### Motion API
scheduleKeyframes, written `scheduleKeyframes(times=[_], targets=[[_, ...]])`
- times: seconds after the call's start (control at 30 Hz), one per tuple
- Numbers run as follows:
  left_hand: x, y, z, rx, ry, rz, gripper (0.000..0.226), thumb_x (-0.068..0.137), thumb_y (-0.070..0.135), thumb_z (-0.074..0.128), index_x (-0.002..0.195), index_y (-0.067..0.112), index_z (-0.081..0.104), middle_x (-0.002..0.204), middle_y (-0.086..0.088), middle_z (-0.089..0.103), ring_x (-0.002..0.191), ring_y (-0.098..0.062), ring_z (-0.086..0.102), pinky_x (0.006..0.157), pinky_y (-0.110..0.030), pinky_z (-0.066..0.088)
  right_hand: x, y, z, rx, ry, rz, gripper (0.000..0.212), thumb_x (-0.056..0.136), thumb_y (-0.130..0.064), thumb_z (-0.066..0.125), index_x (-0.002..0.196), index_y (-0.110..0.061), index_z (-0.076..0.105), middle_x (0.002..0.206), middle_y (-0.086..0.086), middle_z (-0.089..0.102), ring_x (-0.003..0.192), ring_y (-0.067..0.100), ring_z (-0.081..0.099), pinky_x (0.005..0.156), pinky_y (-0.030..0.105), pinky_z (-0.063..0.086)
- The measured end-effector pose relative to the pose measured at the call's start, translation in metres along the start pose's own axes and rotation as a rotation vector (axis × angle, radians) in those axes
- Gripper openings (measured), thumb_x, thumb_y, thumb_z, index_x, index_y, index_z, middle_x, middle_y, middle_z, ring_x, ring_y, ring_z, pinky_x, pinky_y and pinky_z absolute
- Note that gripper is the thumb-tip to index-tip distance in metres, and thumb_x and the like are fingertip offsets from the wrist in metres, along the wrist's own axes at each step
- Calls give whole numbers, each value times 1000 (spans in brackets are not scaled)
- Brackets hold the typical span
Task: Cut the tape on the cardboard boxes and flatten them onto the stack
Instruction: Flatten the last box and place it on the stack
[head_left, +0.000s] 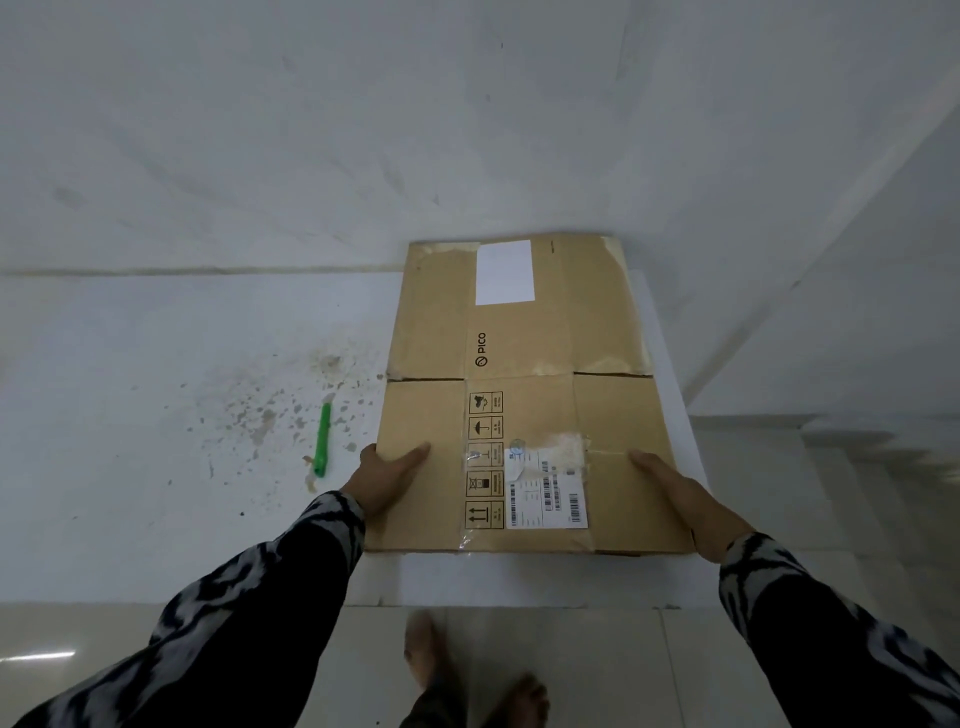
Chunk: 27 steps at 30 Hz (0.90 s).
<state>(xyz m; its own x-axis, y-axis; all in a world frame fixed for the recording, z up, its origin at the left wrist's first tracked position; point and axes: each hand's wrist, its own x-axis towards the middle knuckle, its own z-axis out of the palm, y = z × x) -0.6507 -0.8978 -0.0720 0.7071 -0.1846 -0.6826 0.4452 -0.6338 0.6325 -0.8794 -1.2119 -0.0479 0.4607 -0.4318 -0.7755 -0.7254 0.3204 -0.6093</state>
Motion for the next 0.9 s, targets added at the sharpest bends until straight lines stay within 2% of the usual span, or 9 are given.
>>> scheduleKeyframes(times=[0.07,0.17,0.23,0.3,0.37,0.5,0.6,0.7,0.9], targets=[[3,1,-1,72,-3,-34,129,46,81,76,143,5,36,132,-9,57,115,-30,58,101,-44,48,-1,-1,4,17,2,9,68,77,-67,65,120,-16,59,112,8,66,103,28,63,102,45,46],[7,2,-6,188,-39,-47,119,39,85,69,128,7,57,118,-8,67,104,-27,65,97,-43,51,0,-2,8,46,5,28,66,77,-66,66,118,-15,60,113,10,66,103,30,63,103,48,46],[6,6,-7,222,-77,-58,102,52,82,71,122,8,62,113,-8,68,100,-25,65,94,-40,52,0,-4,8,50,6,28,64,78,-65,66,118,-15,60,112,10,66,104,31,63,103,49,46],[1,9,-8,172,-87,-86,78,69,68,76,117,8,62,106,-6,68,93,-22,64,77,-35,51,-1,-5,8,56,15,25,61,80,-63,66,116,-13,61,111,11,67,102,31,63,102,48,47],[-2,7,-10,66,-116,-121,77,61,65,82,111,10,65,98,-4,71,88,-21,66,67,-31,49,-1,-5,7,68,11,29,59,81,-61,66,115,-13,62,111,12,67,102,32,64,101,49,49],[5,3,-19,-66,-215,-140,89,39,69,89,109,17,71,97,-4,77,96,-26,72,90,-45,55,-5,-10,4,90,-26,68,61,78,-62,69,115,-14,63,111,15,69,101,34,66,97,51,52],[3,9,-20,-134,-326,-116,76,59,59,87,118,14,68,103,-8,76,99,-27,72,91,-44,56,-8,-20,0,96,-79,93,60,76,-58,72,117,-15,63,109,16,71,102,35,68,96,52,52],[4,13,-22,-216,-325,-88,55,78,49,75,119,14,67,103,-9,75,98,-28,71,85,-41,57,-7,-26,-4,144,-124,99,62,76,-57,73,121,-16,63,109,15,73,104,34,69,97,51,52],[14,21,-29,-298,-417,-127,58,82,57,66,124,16,64,114,-12,72,106,-30,69,91,-46,55,7,-43,-6,218,-164,98,67,81,-61,66,128,-15,61,116,16,71,107,36,68,97,53,50]])
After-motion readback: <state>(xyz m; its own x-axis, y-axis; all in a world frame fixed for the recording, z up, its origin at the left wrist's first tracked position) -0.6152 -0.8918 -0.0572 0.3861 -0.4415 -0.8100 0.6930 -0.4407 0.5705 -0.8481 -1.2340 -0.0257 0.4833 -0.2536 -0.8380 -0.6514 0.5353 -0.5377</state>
